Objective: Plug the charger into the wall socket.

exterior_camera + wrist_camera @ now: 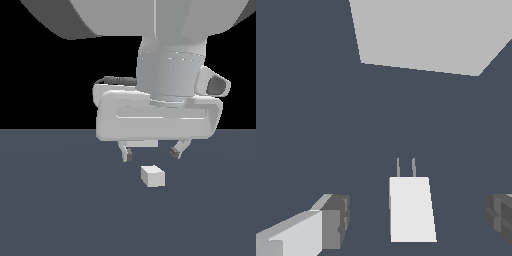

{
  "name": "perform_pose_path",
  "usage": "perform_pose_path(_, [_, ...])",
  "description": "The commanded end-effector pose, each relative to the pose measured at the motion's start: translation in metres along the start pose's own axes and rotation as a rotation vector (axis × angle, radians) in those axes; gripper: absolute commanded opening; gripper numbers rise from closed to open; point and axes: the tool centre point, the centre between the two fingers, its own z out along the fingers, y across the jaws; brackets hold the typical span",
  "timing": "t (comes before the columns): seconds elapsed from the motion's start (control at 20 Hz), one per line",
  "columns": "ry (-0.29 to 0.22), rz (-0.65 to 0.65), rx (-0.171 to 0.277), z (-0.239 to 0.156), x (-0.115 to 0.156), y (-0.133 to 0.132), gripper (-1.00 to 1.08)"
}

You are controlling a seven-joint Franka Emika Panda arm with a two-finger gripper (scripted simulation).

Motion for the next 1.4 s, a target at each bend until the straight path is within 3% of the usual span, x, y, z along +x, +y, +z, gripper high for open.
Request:
perform_pose_path(0.0, [-0.001,-0.001,0.0,0.009,-0.004,0.0,1.0])
perform_pose_path(0.55, [0.0,-0.002,0.0,0.036,-0.016,0.0,1.0])
perform_pose_path(0.6, [0.0,-0.002,0.0,0.036,-0.016,0.0,-1.0])
perform_pose_path(1.35, [0.001,0.005,-0.001,0.031,-0.011,-0.004,-1.0])
